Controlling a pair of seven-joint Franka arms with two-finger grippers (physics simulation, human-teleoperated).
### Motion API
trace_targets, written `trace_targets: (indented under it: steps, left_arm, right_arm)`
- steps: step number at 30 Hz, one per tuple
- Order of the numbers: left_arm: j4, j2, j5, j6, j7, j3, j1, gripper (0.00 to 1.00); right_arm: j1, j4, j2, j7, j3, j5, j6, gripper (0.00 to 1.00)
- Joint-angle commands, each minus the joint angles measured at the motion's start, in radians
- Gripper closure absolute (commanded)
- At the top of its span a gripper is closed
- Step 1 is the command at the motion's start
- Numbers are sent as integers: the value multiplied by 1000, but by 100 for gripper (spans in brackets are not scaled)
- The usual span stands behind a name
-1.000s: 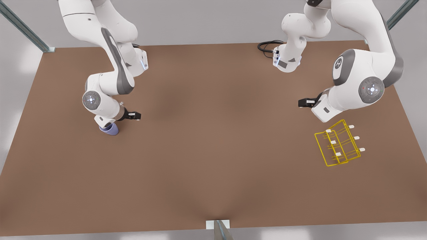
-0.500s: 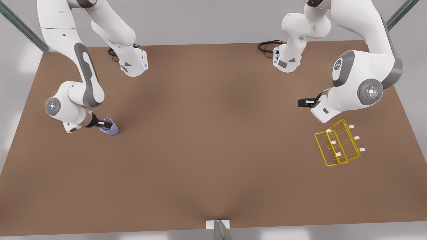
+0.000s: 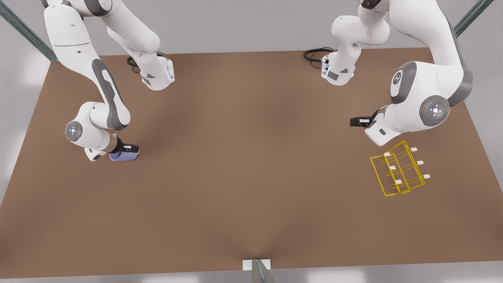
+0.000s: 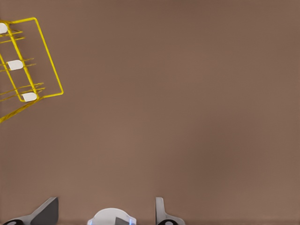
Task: Place the cup on the cup holder
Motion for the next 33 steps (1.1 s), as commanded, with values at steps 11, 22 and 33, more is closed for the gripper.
trace_targets:
  steps: [11, 22, 33]
  left_arm:
    - [2, 0, 0, 0, -1, 0, 0, 0]
    - [11, -2, -9, 0, -2, -1, 0, 0]
    - [8, -3, -9, -15, -4, -6, -2, 0]
  right_arm:
    - [-17, 6, 15, -46, -4, -1, 5, 79]
    - [3, 184, -54, -61, 39, 147, -212, 79]
    - [419, 638, 317, -49, 220, 956, 94, 79]
